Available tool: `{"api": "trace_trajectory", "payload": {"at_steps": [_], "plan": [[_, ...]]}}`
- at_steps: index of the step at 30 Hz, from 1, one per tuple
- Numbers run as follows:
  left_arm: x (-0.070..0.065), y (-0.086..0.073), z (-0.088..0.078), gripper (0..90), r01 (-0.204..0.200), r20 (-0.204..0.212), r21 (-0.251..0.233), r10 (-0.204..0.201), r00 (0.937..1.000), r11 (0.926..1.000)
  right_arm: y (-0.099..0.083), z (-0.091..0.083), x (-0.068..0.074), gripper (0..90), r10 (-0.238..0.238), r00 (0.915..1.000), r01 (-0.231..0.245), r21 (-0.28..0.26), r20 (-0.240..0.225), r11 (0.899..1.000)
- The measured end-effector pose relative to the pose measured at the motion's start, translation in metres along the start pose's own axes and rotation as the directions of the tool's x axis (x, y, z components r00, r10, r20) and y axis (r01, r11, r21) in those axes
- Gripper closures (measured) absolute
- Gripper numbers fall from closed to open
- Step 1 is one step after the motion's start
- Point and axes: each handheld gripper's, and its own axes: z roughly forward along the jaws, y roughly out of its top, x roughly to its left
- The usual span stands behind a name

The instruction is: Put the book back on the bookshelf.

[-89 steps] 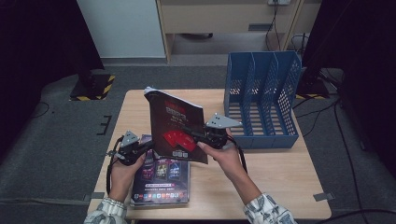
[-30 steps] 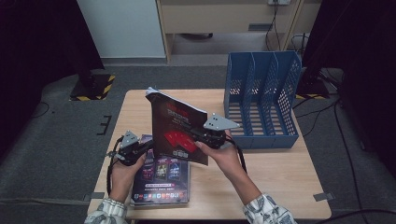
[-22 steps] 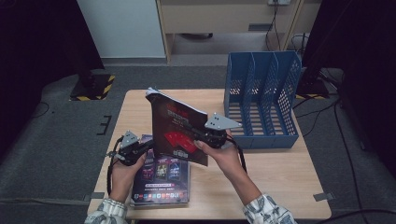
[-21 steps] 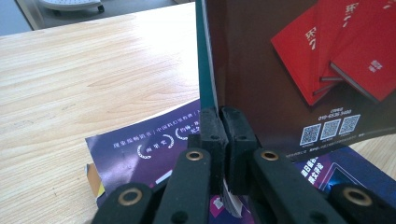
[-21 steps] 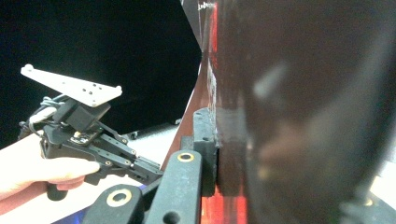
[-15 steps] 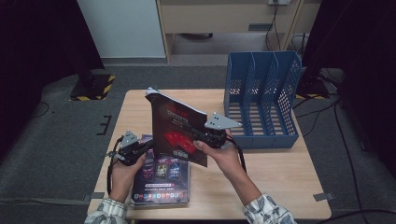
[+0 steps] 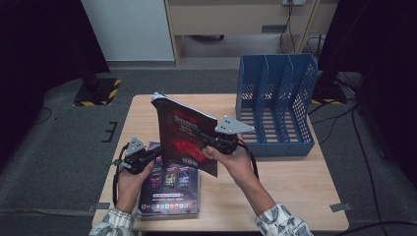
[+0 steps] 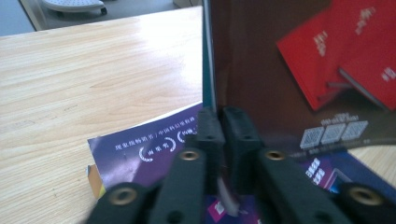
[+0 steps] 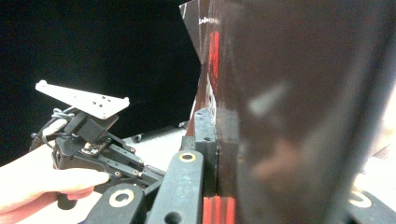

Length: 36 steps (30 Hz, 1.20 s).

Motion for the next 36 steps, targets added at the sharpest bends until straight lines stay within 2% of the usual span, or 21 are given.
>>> {"api": "trace_trajectory", "payload": {"at_steps": [4,5,8,9,12,14,23,28,36], "plan": [[0.003,-0.002,0.0,51.3,0.043,-0.039,-0.024,-0.043,0.9983,0.9988,0.006,0.001,0.004,86.6,-0.021,0.9998,0.021,-0.006,-0.002,1.0],[0.005,-0.003,0.0,47.1,0.047,-0.057,-0.035,-0.049,0.9972,0.9983,0.008,0.0,0.005,86.6,-0.024,0.9997,0.024,-0.007,-0.003,1.0],[0.007,-0.005,0.001,33.1,0.038,-0.087,-0.009,-0.038,0.9954,0.9992,0.017,-0.003,0.006,86.6,-0.053,0.9986,0.053,-0.015,0.006,0.998],[0.007,-0.006,0.003,29.6,0.028,-0.104,0.008,-0.027,0.9942,0.9996,0.019,-0.005,0.006,86.6,-0.055,0.9985,0.055,-0.02,0.011,0.998],[0.007,-0.008,0.005,22.3,0.021,-0.12,0.035,-0.016,0.9926,0.9992,0.026,-0.01,0.001,86.6,-0.041,0.999,0.041,-0.039,0.021,0.998],[0.007,-0.008,0.007,19.5,0.02,-0.126,0.043,-0.014,0.9919,0.9989,0.029,-0.012,-0.003,86.6,-0.033,0.9991,0.034,-0.037,0.027,0.999],[0.009,-0.009,0.011,7.9,0.04,-0.138,0.072,-0.03,0.99,0.9966,0.051,-0.015,-0.018,86.6,-0.053,0.9954,0.053,0.003,0.08,0.999],[0.01,-0.011,0.012,6.0,0.047,-0.141,0.083,-0.035,0.9894,0.9954,0.065,-0.016,-0.029,86.6,-0.045,0.9938,0.045,0.0,0.102,0.999],[0.011,-0.012,0.012,5.9,0.047,-0.141,0.09,-0.034,0.9894,0.9949,0.076,-0.012,-0.04,86.6,-0.036,0.9914,0.035,0.006,0.126,0.999]]}}
